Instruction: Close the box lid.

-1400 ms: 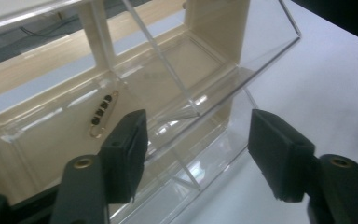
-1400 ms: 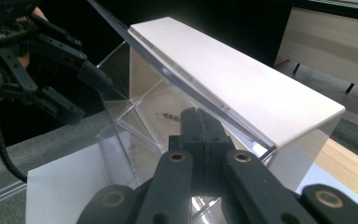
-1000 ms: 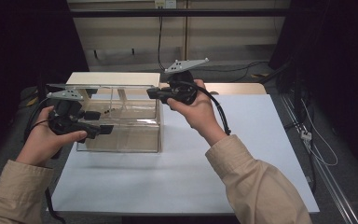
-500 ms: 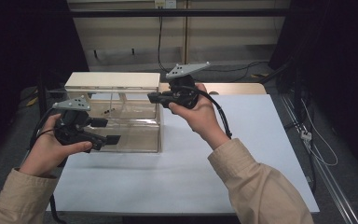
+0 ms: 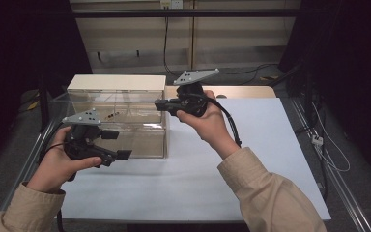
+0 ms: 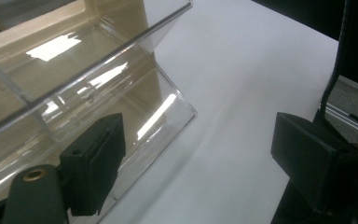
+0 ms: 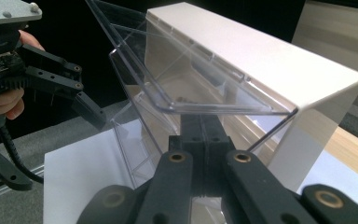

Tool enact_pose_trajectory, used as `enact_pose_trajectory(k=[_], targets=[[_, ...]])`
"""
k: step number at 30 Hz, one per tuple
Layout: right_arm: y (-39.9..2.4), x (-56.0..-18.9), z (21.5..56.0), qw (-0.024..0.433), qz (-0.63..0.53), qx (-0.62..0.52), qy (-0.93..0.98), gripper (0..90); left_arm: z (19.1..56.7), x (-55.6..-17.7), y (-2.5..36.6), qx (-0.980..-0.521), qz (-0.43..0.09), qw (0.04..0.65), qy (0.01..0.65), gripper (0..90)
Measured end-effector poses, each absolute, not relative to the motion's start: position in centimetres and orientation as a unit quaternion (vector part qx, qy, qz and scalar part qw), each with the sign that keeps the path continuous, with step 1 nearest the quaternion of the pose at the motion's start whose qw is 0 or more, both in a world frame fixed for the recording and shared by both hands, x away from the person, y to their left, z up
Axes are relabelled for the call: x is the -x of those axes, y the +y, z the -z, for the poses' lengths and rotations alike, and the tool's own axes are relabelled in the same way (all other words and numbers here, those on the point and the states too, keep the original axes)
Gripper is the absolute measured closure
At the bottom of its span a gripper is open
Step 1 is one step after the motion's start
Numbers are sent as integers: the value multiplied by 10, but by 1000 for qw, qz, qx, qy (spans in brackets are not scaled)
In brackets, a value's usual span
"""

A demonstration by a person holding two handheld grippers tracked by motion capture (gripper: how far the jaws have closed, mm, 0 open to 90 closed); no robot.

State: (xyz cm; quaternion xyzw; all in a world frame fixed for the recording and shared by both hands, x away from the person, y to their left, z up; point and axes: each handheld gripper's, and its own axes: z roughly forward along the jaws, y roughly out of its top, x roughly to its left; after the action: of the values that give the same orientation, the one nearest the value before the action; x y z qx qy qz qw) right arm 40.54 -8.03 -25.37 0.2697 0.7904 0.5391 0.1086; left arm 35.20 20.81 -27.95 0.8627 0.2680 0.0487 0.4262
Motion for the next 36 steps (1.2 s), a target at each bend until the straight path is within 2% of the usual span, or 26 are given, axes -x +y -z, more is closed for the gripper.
enact_pose_trajectory(k=[36], targets=[[-84,-401,280,100,-527,-272,799,900,328,-342,209,-868,-44,406,284,172]])
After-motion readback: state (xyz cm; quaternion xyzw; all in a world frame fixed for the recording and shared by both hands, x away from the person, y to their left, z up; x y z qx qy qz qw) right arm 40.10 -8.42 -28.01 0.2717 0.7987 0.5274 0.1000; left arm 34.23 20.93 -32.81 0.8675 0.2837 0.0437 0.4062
